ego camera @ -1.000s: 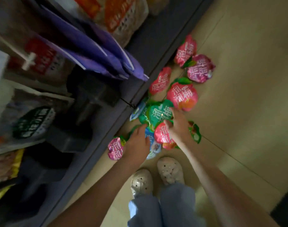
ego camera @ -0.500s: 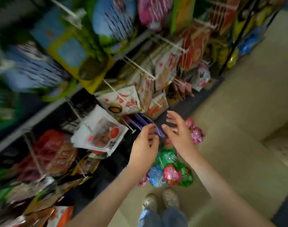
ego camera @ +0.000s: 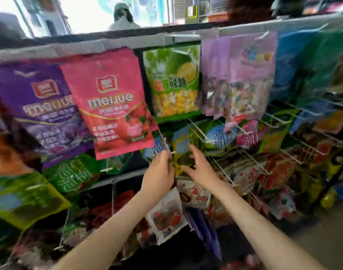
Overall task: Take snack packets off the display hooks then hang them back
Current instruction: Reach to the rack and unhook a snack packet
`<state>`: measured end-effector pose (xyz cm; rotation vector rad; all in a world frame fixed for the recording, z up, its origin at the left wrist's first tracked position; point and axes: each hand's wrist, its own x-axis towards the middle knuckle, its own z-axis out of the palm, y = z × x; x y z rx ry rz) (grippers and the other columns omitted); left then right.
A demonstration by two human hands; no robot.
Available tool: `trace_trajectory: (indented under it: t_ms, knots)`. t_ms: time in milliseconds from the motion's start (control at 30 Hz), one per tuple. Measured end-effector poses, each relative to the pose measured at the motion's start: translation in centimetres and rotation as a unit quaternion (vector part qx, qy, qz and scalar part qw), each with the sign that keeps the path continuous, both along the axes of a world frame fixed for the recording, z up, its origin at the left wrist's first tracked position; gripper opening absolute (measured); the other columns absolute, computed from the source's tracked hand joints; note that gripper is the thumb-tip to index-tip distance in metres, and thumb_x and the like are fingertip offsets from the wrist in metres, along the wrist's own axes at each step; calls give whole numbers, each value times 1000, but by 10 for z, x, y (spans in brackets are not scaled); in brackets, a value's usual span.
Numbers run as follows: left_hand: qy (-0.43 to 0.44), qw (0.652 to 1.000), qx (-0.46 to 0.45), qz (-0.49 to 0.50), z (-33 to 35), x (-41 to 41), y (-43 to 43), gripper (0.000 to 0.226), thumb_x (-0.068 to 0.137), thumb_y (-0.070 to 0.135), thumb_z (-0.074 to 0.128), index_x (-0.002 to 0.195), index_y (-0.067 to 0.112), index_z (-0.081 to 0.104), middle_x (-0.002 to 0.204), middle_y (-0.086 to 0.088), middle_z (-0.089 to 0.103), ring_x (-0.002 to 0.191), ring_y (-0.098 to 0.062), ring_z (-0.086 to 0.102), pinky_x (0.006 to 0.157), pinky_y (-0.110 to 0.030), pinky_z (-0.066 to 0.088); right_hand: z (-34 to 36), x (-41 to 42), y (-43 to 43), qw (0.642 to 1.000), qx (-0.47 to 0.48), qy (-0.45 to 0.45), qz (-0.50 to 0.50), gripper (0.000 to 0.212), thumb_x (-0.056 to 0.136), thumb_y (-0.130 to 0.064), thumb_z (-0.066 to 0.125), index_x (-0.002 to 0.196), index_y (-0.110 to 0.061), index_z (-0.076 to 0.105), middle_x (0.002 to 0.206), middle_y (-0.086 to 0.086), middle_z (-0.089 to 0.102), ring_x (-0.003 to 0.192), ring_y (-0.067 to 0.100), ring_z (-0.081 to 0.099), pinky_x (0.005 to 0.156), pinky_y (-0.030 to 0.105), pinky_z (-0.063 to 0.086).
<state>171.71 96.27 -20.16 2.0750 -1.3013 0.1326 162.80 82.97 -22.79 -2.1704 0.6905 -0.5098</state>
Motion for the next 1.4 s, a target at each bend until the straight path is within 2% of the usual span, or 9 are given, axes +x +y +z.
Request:
trace_trajectory:
  t_ms: [133,300,433,633,833,1067,1167,1267,1400]
  knots:
    - [-113,993,5,-31,-19,11,-10,27,91,15,54,115,5,49,99,-9,57,77,-23,59,58,-20,33,-7,31,-26,978,-179,105,20,88,91,-27,56,149,-22,-10,158,2,-2,143,26,3,114,40,19]
    - [-210,975,-62,-34,-42,25,-6,34,86,14,52,118,7,43,108,-17,58,93,-32,61,75,-38,55,-4,64,-47,938,-319,134,-9,95,91,-8,53,145,-20,-24,156,-1,-17,142,32,7,101,34,37]
    - [-239,969,-44,42,-33,36,-1,56,78,13,64,126,5,38,115,-23,53,100,-39,55,82,-43,51,5,82,-58,930,-324,175,-7,85,87,5,49,149,-14,-5,157,9,-9,140,33,13,102,34,36]
    - [-243,968,62,-2,-5,38,-1,60,81,15,60,137,8,40,142,-16,41,124,-35,46,98,-46,44,25,79,-54,916,-374,138,-47,49,79,13,52,124,-5,43,122,14,48,106,31,55,76,34,46]
    - [-180,983,49,1,-9,24,3,62,85,14,56,142,4,32,146,-15,37,132,-30,39,107,-44,38,24,34,-31,913,-395,98,-27,43,79,11,52,120,1,47,114,18,52,107,33,52,80,36,45]
    - [-265,962,-67,-4,-23,-23,2,63,71,14,72,127,4,44,128,-18,53,116,-31,42,93,-44,46,34,-14,-7,901,-416,120,-12,41,86,4,49,127,-2,43,123,14,49,116,27,48,82,34,50]
    - [-219,974,-54,-31,-29,-38,-8,71,69,19,78,128,4,40,125,-18,55,115,-31,50,94,-41,47,43,-34,-2,901,-431,39,9,38,72,13,60,109,5,58,102,20,61,94,34,63,62,39,57]
    - [-87,996,-22,-19,-29,-47,-16,74,78,24,74,136,1,35,128,-17,51,118,-32,50,97,-41,46,51,-48,10,884,-467,-11,24,28,75,6,48,98,4,64,89,16,66,80,28,68,52,27,56]
    - [228,973,17,-13,-15,-53,-12,50,94,27,55,138,15,36,79,-7,63,63,-22,58,52,-32,40,49,-54,22,897,-439,-28,41,26,80,3,47,98,-1,65,89,11,67,77,24,67,52,29,56]
